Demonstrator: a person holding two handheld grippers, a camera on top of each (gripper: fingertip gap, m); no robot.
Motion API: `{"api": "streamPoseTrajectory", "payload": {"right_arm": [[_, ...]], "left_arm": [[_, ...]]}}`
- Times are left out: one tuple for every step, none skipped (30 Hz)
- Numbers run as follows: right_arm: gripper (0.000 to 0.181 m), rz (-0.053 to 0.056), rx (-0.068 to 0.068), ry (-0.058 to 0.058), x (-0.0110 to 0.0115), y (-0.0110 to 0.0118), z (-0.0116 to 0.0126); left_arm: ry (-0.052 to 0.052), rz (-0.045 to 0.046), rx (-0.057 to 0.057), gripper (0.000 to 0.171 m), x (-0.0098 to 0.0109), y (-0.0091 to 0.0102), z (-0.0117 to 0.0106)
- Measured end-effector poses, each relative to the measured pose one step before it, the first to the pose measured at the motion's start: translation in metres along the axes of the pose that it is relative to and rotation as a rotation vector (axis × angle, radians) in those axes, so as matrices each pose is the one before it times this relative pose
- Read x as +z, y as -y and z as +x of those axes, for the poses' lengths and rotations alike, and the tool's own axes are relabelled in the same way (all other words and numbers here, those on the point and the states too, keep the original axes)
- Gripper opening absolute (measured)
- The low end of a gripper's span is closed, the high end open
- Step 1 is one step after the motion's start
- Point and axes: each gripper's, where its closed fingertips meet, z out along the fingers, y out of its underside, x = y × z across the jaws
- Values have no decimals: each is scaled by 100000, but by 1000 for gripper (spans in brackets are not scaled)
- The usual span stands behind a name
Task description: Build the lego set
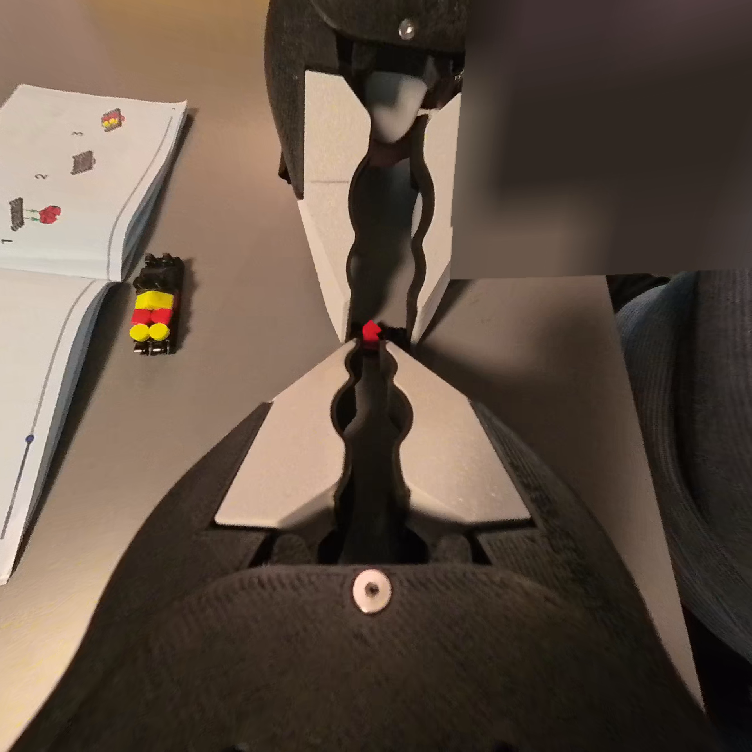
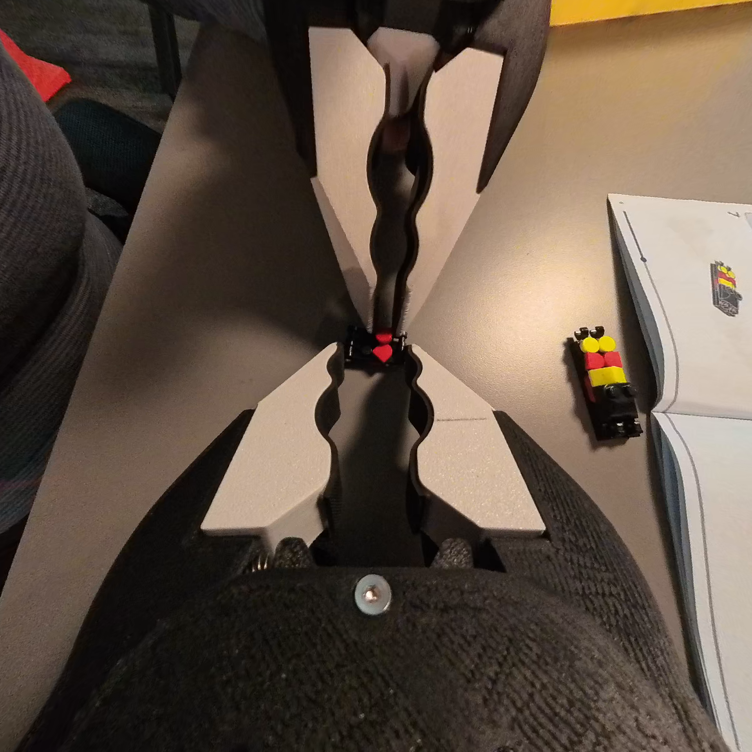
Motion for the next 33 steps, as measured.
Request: {"api": "streamPoseTrajectory", "payload": {"right_arm": [[28, -5, 6, 10, 0, -1, -2], [28, 2, 30, 20, -3, -3, 4], [28, -3, 7, 10, 7, 5, 3], [28, 3, 6, 4, 0, 0, -1], [28, -3, 2, 0, 0, 0, 0], [28, 3, -2, 0, 3, -10, 9], [28, 0, 26, 19, 0, 0, -4], [28, -2, 25, 23, 4, 2, 8], [28, -3, 26, 19, 0, 0, -5], [28, 1, 20, 16, -3, -3, 5], [28, -1, 27, 20, 4, 2, 9], [28, 1, 28, 24, 0, 0, -5], [28, 4, 21, 23, 4, 3, 9], [28, 0, 31, 24, -3, -3, 3], [28, -1, 23, 18, 6, -8, -4], [28, 0, 44, 41, 4, 3, 5], [28, 0, 94, 106, -16, -1, 6], [28, 3, 111, 196, -10, -9, -8], [28, 1, 87, 200, -13, 2, -16], [28, 53, -39, 271, -7, -1, -31], [28, 315, -60, 294, -32, 39, -36], [28, 723, 174, 45, -70, 80, 19], [28, 1011, 451, 186, -105, 103, 20], [28, 890, 767, 234, -131, 74, 36], [28, 237, 787, 117, -119, -47, 63], [28, -608, 355, -272, -99, -166, 112], [28, -1057, -77, -571, -102, -193, 117], [28, -657, -307, -700, -132, -56, 98], [28, 233, -226, -455, -176, 150, 13], [28, 1086, -149, -133, -216, 345, -60], [28, 1341, -209, 218, -239, 415, -144], [28, 1292, -228, 142, -241, 400, -136], [28, 1261, -190, 37, -230, 357, -112]], "left_arm": [[-104, -10, -312, 7, 14, 1, 9], [-144, -2, -293, 7, 3, -5, -5], [-171, 0, -357, 7, 6, -2, -5], [-33, 30, -309, 7, 10, 1, -6], [67, 29, -75, 7, -2, 2, -17], [134, 18, 86, 7, 6, 4, -11], [135, 13, 113, 7, 2, 0, -5], [-25, 3, 32, 7, 12, 7, 19], [-193, 19, -77, 9, 26, 7, 54], [-153, 26, -44, 9, 31, 25, 42], [-128, 38, -7, 10, 14, 12, 36], [-48, 174, -139, 12, 13, 37, 22], [212, 219, -258, 14, 2, 48, -32], [130, 16, -73, 15, -3, 0, -26], [-230, 91, 37, 16, -28, 13, 18], [-133, -91, 288, 19, -57, -28, 10], [397, -578, 1058, 22, -103, -108, -83], [1283, -204, 2164, 26, -192, -65, -170], [668, 1195, 4139, 30, -288, 85, 7], [475, 1811, 6231, 34, -327, 157, 183], [2007, 1920, 8789, 38, -330, 161, 125], [2234, 1727, 11443, 42, -282, 120, 268], [2691, 688, 12230, 43, -198, 42, 317], [3995, -8, 12234, 44, -85, 46, 144], [4715, 249, 12665, 44, 15, 126, 62], [8003, -499, 12040, 42, 83, 57, -413], [6693, -1298, 11594, 40, 121, -23, -255], [3464, -1553, 10222, 40, 153, -39, 93], [4263, -2003, 7121, 39, 226, -103, -163], [2385, -1110, 5701, 39, 196, -9, 2], [2017, -232, 4987, 39, 161, 102, 8], [2866, -110, 4572, 38, 123, 110, -118], [2325, 408, 4465, 38, 92, 187, -44]]}}
